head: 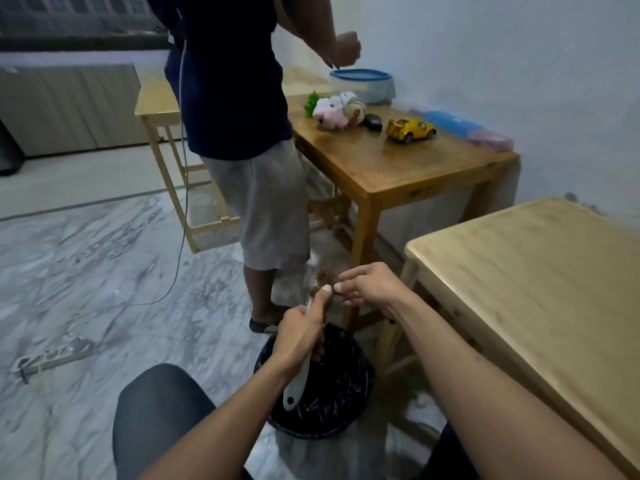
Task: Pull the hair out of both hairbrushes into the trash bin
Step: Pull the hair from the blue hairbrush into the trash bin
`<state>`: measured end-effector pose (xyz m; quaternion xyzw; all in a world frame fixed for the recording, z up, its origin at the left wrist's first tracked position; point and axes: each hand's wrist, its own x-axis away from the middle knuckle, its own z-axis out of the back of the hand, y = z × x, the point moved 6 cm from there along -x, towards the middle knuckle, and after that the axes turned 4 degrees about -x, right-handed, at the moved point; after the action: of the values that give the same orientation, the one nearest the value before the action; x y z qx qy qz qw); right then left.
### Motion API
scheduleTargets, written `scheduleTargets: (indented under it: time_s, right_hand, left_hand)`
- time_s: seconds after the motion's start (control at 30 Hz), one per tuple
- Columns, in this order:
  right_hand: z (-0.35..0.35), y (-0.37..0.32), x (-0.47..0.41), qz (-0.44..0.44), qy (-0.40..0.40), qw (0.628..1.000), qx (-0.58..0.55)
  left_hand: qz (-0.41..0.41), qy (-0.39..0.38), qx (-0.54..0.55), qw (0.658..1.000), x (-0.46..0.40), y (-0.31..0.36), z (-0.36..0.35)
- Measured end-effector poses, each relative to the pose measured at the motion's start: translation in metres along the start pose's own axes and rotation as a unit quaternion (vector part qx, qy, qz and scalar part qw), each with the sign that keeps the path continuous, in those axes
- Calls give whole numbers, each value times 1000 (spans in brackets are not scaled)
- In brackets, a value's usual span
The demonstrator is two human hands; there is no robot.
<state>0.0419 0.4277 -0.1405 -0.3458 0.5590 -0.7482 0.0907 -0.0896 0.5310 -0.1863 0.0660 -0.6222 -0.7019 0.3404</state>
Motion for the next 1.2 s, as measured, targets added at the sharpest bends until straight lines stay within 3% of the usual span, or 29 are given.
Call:
scheduleTargets:
  time_s: [0.2, 0.57, 0.83, 1.2]
  right_hand:
    - [4, 42, -12, -26, -14, 999, -18]
    - [-36, 111, -58, -78, -49, 992, 90]
    - [-42, 109, -75, -37, -46, 980, 192]
    - [-22, 98, -52, -60, -85, 960, 258]
  left_hand:
    - [64, 48, -14, 997, -17, -31, -14]
    - [139, 117, -49, 982, -59, -125, 12]
    - [174, 124, -38, 976, -80, -142, 16]
    - [239, 129, -3, 962, -83, -159, 32]
